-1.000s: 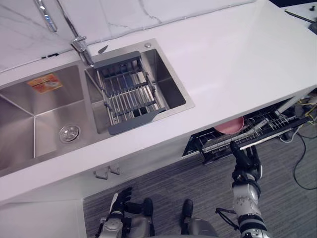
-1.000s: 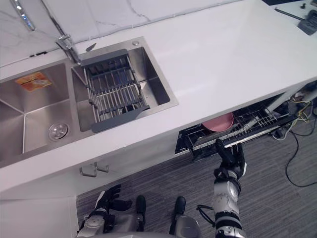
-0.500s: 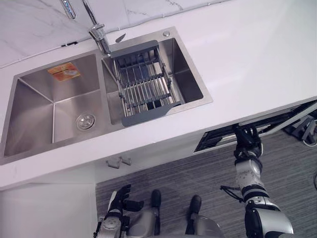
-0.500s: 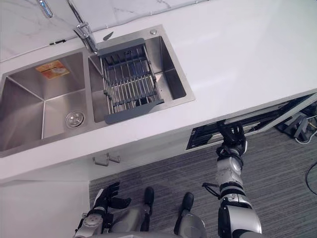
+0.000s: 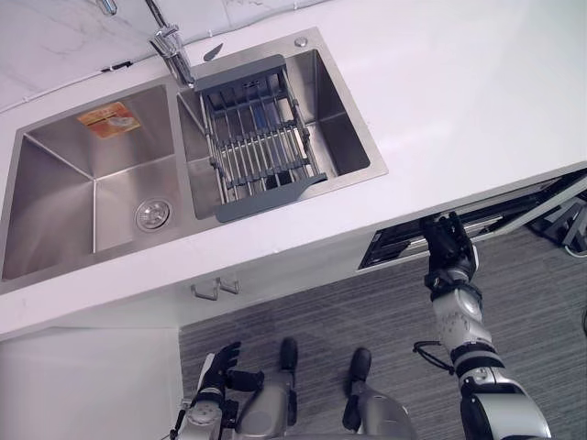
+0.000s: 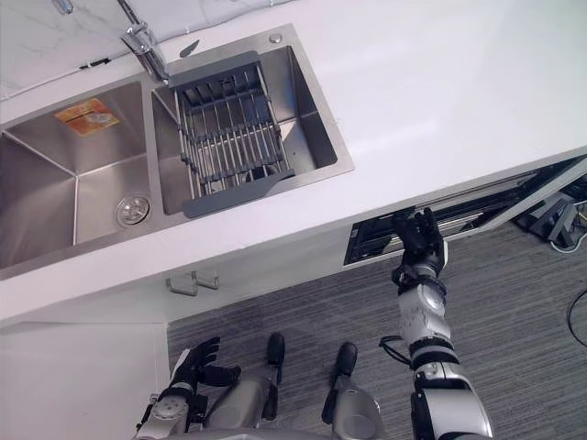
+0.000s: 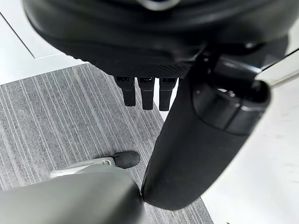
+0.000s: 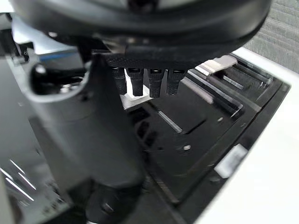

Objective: Walk over to the sink, pick up the cup, carry it to the dishwasher, place the cup inside the dishwasher, then close the dishwasher door

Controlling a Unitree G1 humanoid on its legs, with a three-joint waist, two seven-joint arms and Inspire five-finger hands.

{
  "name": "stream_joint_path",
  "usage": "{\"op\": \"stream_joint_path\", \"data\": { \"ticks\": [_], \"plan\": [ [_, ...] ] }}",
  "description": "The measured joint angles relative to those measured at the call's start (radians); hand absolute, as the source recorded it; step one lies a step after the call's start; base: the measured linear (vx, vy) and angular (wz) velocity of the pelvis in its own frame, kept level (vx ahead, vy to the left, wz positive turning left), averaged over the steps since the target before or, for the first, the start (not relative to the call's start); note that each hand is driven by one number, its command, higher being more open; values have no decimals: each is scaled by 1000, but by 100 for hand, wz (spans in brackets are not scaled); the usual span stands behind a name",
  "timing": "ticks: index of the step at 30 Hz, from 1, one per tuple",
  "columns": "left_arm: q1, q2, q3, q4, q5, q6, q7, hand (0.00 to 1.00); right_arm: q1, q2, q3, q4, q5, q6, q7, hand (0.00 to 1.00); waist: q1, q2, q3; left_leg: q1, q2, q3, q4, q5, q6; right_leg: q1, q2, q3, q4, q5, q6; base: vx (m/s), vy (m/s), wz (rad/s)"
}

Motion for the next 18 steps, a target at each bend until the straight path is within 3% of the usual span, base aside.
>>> {"op": "stream_joint_path", "data": {
  "ticks": [3,11,18],
  "plan": [
    [-1,3,0,3,0,2,0,90,83,23,20,-60,-96,13,20,90,-6,-19,-10,26,-1,-1,-18,2,0,19,0,-2,0,-8,4,85,14,4],
    [-3,24,2,27,0,5,2,90,273,161,23,-177,-332,19,50,90,-8,-108,-79,56,-17,-4,-34,0,1,40,-16,2,1,-23,13,32,32,1],
    [6,16,1,41,19,11,3,90,396,177,40,-109,-552,22,48,90,-13,-117,-126,85,-27,-4,-35,-6,10,69,-27,3,3,-33,29,2,17,0]
  ]
}}
